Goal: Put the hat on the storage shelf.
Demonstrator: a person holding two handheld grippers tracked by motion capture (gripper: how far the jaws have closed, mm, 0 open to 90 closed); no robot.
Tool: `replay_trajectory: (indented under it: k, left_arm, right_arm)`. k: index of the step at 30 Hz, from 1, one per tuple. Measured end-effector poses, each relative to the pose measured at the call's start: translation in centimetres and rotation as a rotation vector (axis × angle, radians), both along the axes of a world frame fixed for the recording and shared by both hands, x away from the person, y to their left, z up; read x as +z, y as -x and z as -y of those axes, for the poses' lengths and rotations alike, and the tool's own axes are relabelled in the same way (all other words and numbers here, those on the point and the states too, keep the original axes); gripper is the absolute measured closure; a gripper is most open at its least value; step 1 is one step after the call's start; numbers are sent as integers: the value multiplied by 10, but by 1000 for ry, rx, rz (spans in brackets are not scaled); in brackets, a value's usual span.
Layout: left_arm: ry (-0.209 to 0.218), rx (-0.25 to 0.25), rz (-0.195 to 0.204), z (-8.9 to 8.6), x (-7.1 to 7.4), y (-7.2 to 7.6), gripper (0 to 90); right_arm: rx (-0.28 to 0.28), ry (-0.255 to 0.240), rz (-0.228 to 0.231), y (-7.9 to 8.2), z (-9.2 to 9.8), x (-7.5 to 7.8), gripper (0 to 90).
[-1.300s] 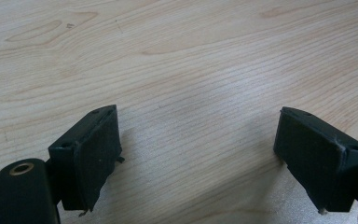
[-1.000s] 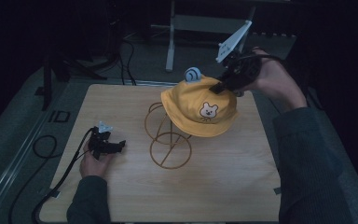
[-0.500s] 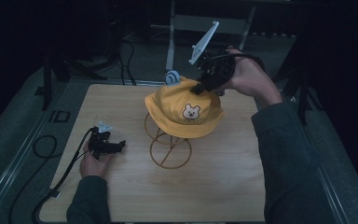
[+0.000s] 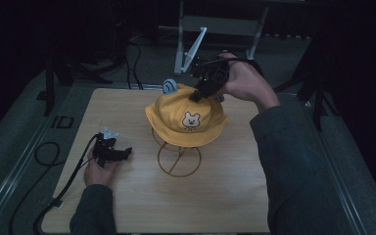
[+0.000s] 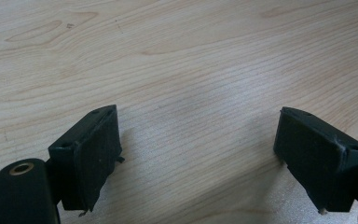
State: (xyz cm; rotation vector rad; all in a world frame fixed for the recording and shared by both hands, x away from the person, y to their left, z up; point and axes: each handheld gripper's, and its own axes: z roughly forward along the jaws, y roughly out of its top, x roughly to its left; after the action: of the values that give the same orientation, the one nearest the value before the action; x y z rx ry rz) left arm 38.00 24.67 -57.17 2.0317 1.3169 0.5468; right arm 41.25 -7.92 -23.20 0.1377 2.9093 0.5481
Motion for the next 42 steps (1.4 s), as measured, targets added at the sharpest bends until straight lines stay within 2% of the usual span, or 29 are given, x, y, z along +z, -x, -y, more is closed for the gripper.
replay_trajectory:
  k: [9,24,27,31,33,37,42]
  left_arm:
    - [-2,-1,-1,0,0,0,144]
    - [0,-1,0,0,0,0,144]
    - [0,-1,0,0,0,0,144]
    - [0,-2,0,0,0,0,144]
    - [0,-2,0,0,0,0,144]
    - [0,-2,-1,0,0,0,144]
    - [0,-2,0,0,0,0,144]
  right_arm:
    - [18,19,-28,-3,-18,-10,777]
    - [29,66,-50,-6,-39,-29,748]
    - [32,54,-50,-6,-42,-32,656]
    - [16,58,-24,-5,-43,-32,430]
    - [0,59,-23,-5,-42,-32,350]
    - [-20,53,7,-2,-38,-30,198]
    - [-12,38,13,3,-29,-24,199]
